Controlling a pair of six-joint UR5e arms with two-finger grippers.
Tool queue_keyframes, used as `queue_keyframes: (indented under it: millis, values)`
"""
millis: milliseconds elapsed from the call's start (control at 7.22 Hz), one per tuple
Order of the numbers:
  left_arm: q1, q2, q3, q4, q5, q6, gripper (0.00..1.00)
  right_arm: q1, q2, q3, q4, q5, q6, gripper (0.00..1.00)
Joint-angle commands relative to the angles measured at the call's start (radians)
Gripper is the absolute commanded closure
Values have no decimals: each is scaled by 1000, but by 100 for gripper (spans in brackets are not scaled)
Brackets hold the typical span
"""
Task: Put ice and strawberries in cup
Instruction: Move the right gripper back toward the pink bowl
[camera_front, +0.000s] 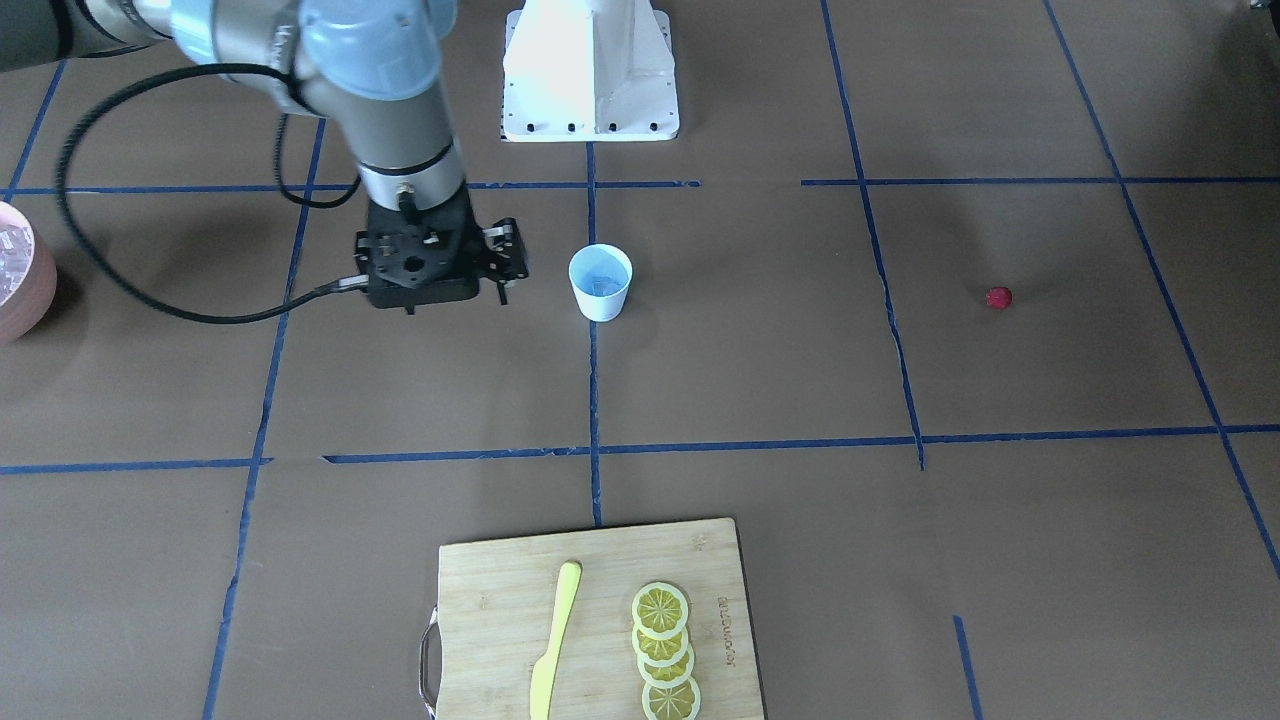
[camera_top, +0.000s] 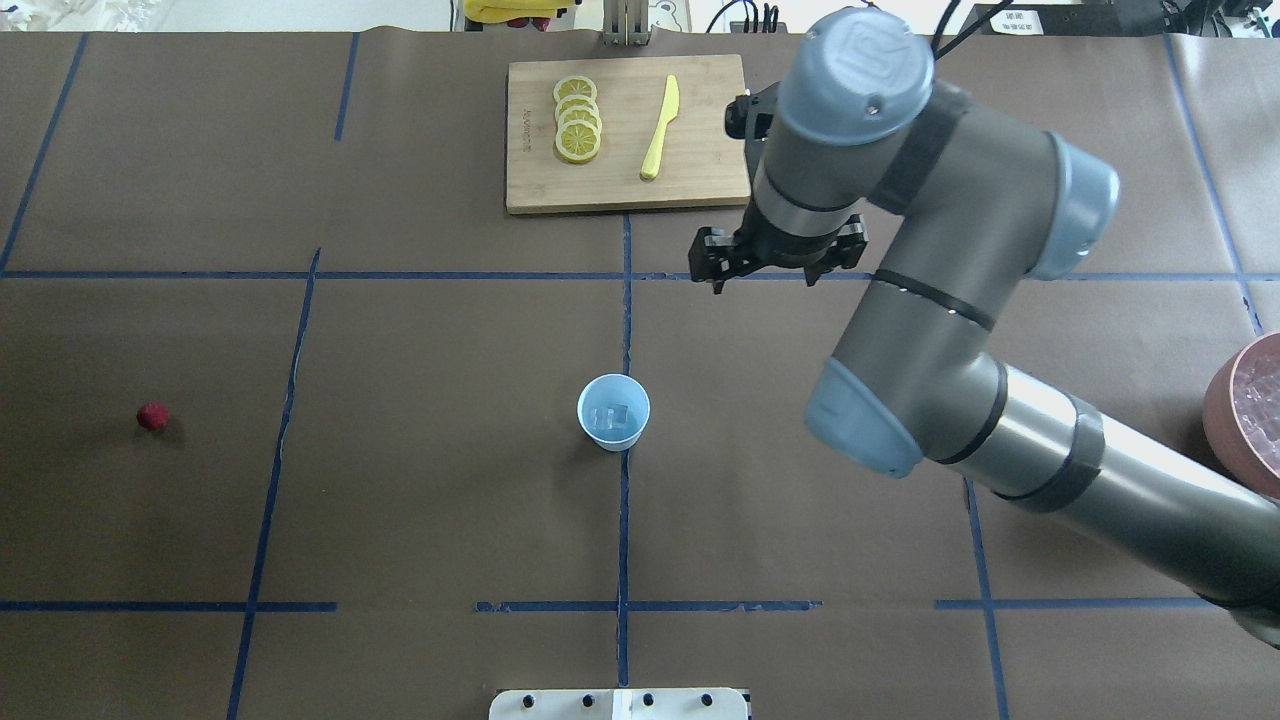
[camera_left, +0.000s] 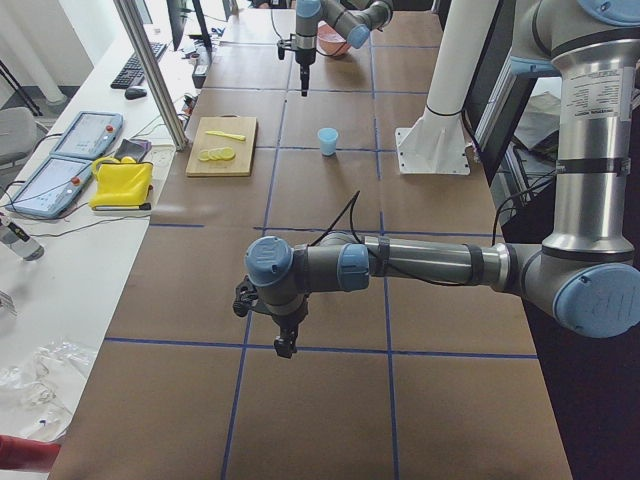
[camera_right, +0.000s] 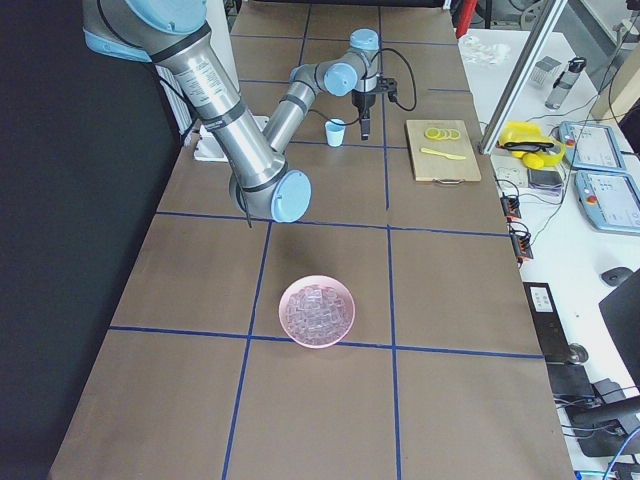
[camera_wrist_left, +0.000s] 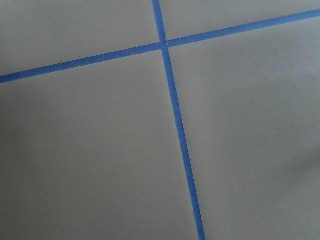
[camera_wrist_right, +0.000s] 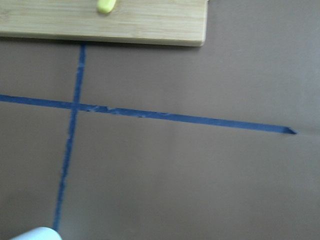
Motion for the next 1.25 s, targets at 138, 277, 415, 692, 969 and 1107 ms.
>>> queue_keyframes:
  millis: [138, 277, 415, 692, 969, 1107]
  values:
    - [1, -40, -23, -41, 0, -1, 0, 271, -255, 62, 5, 156, -504, 1]
    - [1, -40, -19, -110, -3, 5, 0, 383, -356, 62, 8, 225, -711, 1]
    - [2, -37, -11, -200, -3, 4, 0, 480, -437, 62, 7, 272, -897, 1]
    - [3, -37, 7, -237, -4, 4, 0, 646, -611, 55, 7, 279, -1227, 1]
    - [3, -40, 6, -234, -6, -27, 0, 810, -753, 39, 8, 274, -1294, 1]
    - [3, -40, 7, -236, -33, -28, 0, 853, -815, 33, 10, 274, -1296, 1]
